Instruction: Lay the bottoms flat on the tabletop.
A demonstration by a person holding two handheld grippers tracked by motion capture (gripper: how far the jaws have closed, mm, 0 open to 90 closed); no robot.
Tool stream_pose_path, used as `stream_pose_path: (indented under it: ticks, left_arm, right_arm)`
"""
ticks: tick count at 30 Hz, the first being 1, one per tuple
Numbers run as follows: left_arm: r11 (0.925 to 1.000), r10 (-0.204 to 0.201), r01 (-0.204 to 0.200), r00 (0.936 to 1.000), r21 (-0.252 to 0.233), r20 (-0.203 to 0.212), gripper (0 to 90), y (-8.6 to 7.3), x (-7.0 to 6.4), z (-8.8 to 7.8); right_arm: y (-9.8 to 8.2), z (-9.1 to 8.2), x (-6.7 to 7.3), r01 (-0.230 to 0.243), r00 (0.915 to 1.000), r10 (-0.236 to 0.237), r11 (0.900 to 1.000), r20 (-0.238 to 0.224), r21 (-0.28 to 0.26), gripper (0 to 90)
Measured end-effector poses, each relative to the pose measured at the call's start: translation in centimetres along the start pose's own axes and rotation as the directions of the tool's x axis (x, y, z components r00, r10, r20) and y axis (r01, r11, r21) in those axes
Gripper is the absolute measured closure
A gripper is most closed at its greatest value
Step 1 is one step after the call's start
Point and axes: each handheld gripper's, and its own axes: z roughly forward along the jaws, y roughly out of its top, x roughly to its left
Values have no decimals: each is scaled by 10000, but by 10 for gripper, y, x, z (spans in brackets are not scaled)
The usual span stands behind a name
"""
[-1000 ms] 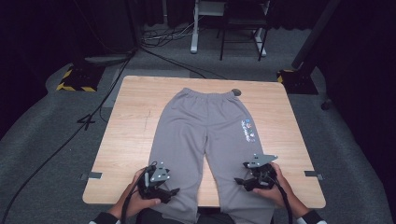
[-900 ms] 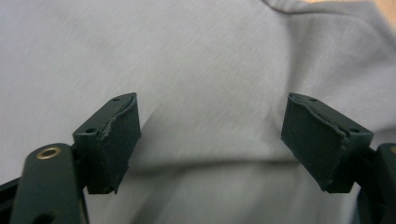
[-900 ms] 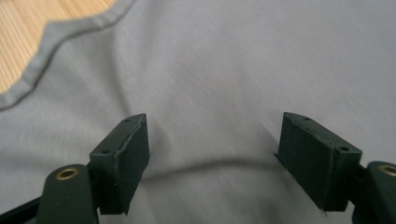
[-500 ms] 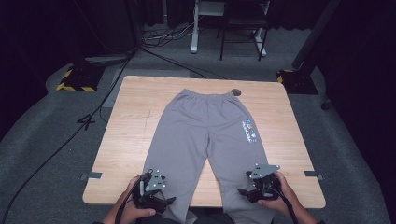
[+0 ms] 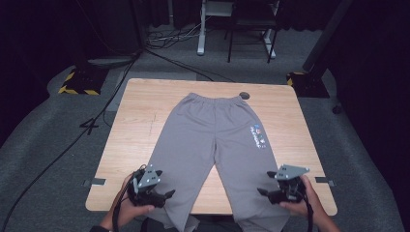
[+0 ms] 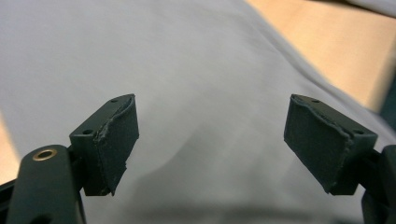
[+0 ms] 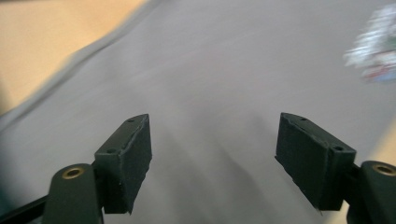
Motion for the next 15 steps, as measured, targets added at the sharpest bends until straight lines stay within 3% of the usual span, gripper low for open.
stream_pose_path:
  ticks: [1,3,5,8,10,12,15]
  left_arm:
    - [9998,121,-119,9999,161,-97,183,6,6,8]
    - [9987,356,-329,9967,383,-728,188,12,14,19]
    - [9993,64,-44,9986,384,-518,201,15,25,28]
    - [9964,-293,343,9975,777,-646,200,12,39,39]
    - [9961,-573,599,9975,652,-409,193,6,44,35]
    - [9966,-569,588,9978,581,-339,191,-1,46,30]
    - [9958,-760,782,9960,467,-480,189,-12,49,19]
  right_arm:
    - [6,5,-12,-229,9994,233,9997,272,-121,265]
    - [13,15,-30,-546,9968,559,9982,571,-241,266]
    - [15,26,-42,-627,9933,625,9980,970,-6,268]
    - [9,39,-57,-821,9888,734,9946,1297,635,257]
    - [4,34,-61,-973,9867,860,9922,1378,773,250]
    - [-3,26,-61,-859,9851,714,9924,1564,882,246]
    - [-17,16,-64,-1252,9859,1157,9894,1213,741,246]
